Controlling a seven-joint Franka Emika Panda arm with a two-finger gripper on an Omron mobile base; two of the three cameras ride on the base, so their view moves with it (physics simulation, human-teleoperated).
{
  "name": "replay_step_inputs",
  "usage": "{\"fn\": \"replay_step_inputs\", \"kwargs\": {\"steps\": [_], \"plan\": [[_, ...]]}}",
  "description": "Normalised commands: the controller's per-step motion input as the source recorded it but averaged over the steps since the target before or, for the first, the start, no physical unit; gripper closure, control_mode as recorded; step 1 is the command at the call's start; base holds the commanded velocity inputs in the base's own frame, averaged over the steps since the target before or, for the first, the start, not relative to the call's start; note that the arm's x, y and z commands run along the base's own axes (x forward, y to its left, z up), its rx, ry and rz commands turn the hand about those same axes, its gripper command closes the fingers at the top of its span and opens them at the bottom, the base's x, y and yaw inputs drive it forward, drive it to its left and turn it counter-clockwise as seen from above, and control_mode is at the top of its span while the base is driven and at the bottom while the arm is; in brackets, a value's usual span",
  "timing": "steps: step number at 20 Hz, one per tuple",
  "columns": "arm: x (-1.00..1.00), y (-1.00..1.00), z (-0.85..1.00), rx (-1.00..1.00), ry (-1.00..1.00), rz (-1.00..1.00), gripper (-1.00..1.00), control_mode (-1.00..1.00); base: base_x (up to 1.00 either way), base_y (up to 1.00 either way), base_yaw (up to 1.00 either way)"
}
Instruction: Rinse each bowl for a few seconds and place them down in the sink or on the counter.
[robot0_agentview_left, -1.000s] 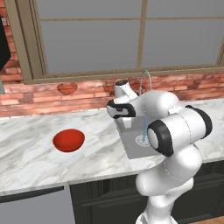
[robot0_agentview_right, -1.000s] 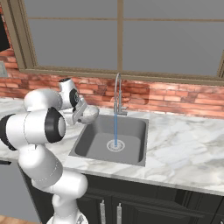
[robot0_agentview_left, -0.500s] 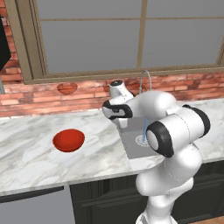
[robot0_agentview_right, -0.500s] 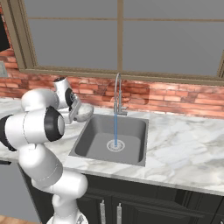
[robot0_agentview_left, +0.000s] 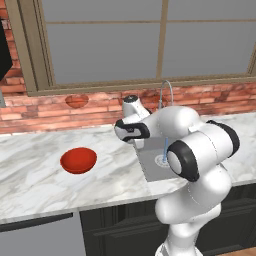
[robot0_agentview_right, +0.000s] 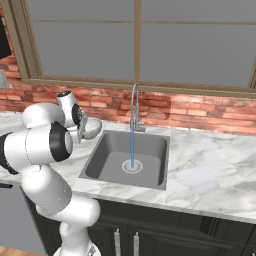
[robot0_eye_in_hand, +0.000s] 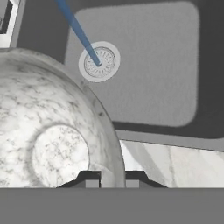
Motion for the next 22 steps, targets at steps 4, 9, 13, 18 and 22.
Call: {"fn": "replay_step_inputs", "kwargs": {"steps": [4, 9, 13, 18, 22], "plan": [[0.17, 0.18, -0.02, 0.05, 0.06, 0.12, 1.00, -1.00, 0.00, 0.00, 0.00], [0.17, 0.21, -0.01, 0.05, 0.08, 0.10, 1.00, -1.00, 0.00, 0.00, 0.00], [0.15, 0.19, -0.04, 0.05, 0.05, 0.10, 1.00, -1.00, 0.00, 0.00, 0.00], [0.14, 0.13, -0.05, 0.05, 0.04, 0.10, 1.00, -1.00, 0.00, 0.00, 0.00], [0.07, 0.10, -0.10, 0.05, 0.03, 0.10, 1.00, -1.00, 0.00, 0.00, 0.00]]}}
